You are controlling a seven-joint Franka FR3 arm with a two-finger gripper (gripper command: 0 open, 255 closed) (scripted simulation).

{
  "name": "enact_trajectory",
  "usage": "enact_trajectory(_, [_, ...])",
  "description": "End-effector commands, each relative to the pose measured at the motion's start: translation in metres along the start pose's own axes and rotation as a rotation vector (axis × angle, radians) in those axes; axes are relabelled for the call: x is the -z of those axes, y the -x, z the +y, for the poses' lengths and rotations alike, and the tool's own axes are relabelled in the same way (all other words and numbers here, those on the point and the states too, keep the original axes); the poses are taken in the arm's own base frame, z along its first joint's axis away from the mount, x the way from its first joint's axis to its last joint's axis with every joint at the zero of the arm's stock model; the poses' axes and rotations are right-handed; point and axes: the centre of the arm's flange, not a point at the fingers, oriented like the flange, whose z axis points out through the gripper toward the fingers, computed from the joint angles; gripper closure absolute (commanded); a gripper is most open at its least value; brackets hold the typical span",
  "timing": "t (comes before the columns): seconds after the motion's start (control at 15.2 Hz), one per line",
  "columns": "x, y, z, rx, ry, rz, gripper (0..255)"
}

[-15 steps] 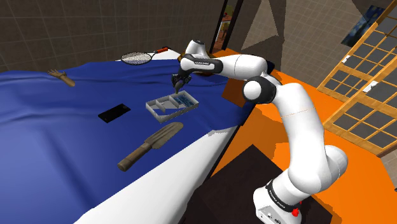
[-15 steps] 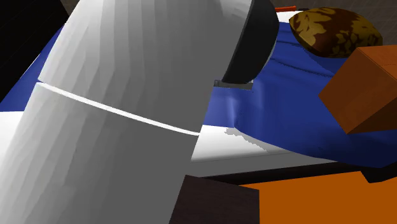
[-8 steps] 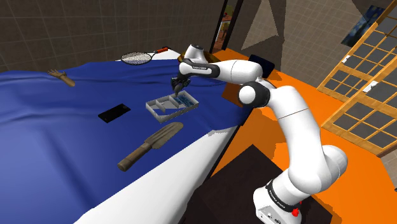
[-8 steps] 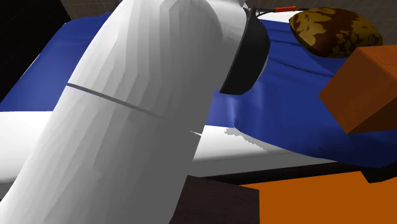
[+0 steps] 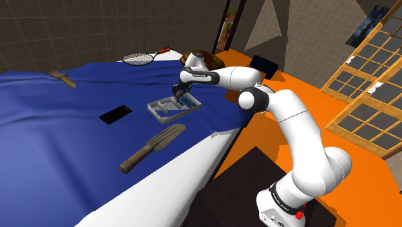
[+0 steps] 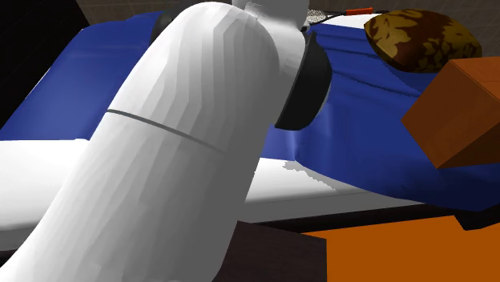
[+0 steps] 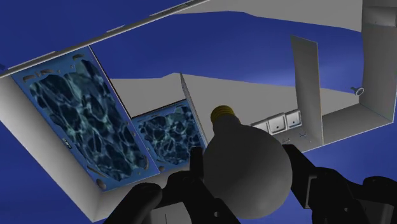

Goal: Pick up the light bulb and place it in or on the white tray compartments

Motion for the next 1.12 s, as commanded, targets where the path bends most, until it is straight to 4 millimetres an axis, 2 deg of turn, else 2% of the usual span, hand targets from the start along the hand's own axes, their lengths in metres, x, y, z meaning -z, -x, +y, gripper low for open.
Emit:
enact_trajectory(0.0, [-0.010, 0.002, 0.002, 0.000, 0.000, 0.001, 255])
enact_trajectory(0.07, [-0.016, 0.003, 0.003, 0.000, 0.000, 0.001, 255])
enact_trajectory(0.59, [-0.016, 0.003, 0.003, 0.000, 0.000, 0.001, 255])
enact_trajectory(0.66, [-0.016, 0.003, 0.003, 0.000, 0.000, 0.001, 0])
enact_trajectory(0.99, [-0.016, 0.003, 0.003, 0.000, 0.000, 0.001, 0])
enact_trajectory(1.06, [-0.003, 0.003, 0.003, 0.000, 0.000, 0.001, 0])
